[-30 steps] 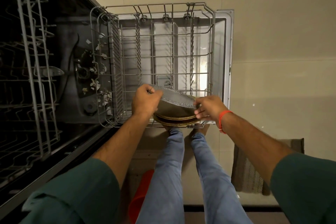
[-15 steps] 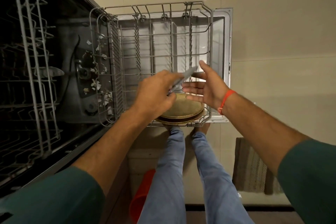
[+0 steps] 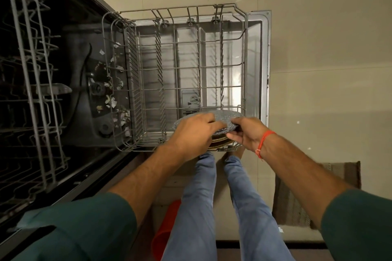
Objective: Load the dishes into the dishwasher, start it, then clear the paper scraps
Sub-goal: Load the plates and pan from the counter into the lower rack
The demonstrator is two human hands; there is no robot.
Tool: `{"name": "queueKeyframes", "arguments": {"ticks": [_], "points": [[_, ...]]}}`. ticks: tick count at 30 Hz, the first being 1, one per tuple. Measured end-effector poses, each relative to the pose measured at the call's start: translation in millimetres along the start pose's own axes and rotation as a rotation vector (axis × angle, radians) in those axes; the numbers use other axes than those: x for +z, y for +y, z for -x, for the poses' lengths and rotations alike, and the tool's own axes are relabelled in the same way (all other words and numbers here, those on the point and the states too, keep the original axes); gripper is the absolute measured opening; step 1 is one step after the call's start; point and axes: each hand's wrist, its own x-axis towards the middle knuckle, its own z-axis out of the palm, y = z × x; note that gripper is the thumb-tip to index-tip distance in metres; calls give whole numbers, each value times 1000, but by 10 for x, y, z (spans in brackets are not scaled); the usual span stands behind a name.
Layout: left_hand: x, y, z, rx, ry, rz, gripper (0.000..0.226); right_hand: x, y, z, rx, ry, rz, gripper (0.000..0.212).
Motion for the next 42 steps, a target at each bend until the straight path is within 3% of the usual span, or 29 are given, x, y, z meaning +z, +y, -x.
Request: {"name": "queueKeyframes", "arguments": {"ticks": [17, 20, 24, 26, 29, 34, 38, 42], "points": [[323, -229, -105, -76, -47, -52, 63, 63, 14, -309, 6, 76, 20, 19], [369, -275, -122, -98, -58, -66, 61, 103, 9, -385, 1, 105, 34, 29], [422, -342, -114, -148, -37, -6, 54, 123, 9, -496, -16, 145, 30, 61], [451, -380, -84, -181, -20, 50, 53, 125, 14, -512, -29, 162, 38, 67], [507, -456, -5, -314, 6, 132, 63, 84, 12, -516, -45, 177, 24, 59], [581, -588, 162, -527, -2, 212, 73, -6, 21, -452, -21, 150, -3, 13], [627, -629, 272, -590, 37, 266, 73, -27, 77, -392, -35, 135, -21, 11], [637, -604, 339, -610, 66, 310, 70, 3, 155, -332, -50, 125, -49, 24]]}}
